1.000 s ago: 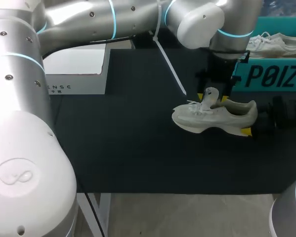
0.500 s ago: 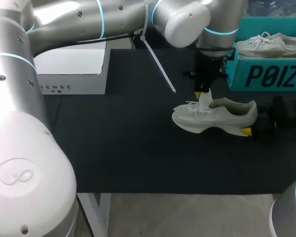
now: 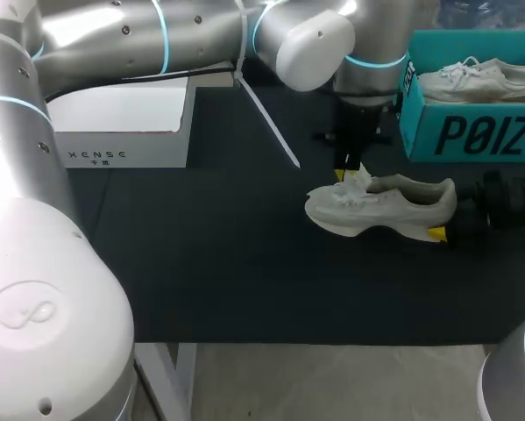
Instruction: Take the shoe out of the shoebox, open the shoe tongue, remove and reinsert the insole, then place the shoe into the shoebox
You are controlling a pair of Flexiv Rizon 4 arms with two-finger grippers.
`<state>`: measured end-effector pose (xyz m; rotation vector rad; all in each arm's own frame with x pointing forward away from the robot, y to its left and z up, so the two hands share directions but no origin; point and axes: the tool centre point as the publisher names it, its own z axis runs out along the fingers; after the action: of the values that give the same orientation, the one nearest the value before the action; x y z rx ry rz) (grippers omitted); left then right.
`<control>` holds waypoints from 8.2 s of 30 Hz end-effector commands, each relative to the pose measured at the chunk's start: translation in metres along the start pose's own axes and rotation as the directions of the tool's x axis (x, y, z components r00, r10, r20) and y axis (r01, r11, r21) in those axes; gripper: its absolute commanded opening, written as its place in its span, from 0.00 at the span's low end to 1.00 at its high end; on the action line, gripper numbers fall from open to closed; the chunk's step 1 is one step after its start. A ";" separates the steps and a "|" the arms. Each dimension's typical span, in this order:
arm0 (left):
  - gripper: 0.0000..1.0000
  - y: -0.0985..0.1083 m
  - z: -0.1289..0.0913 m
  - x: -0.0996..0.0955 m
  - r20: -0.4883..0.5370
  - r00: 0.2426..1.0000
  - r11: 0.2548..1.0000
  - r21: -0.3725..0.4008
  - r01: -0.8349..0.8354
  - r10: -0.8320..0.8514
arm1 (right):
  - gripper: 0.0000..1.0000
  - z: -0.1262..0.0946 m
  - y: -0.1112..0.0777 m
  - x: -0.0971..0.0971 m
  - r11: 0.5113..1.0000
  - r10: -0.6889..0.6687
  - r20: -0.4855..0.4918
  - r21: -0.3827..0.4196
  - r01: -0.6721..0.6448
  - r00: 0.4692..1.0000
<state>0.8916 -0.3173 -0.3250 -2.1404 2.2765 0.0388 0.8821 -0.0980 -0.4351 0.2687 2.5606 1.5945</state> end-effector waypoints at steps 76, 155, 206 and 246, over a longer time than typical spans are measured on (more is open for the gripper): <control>0.00 0.079 -0.125 -0.049 0.074 -0.152 -0.156 0.051 -0.986 0.986 | 0.00 0.008 -0.011 0.002 1.000 0.002 0.001 0.003 -0.002 1.000; 0.37 0.013 0.048 0.101 -0.014 -0.166 -0.164 0.069 -0.984 0.986 | 0.00 0.008 -0.011 0.002 1.000 0.002 0.001 0.003 -0.002 1.000; 0.00 0.002 0.042 0.095 0.304 -0.176 -0.223 0.127 -0.967 0.936 | 0.00 0.008 -0.011 0.002 1.000 0.002 0.001 0.003 -0.002 1.000; 0.00 0.002 0.044 0.111 0.052 -0.134 -0.140 0.128 -0.982 0.990 | 0.00 0.008 -0.011 0.002 1.000 0.002 0.001 0.003 -0.002 1.000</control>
<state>0.8776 -0.4166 -0.3669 0.2968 3.0521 -0.1847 0.8819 -0.0980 -0.4353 0.2682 2.5603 1.5944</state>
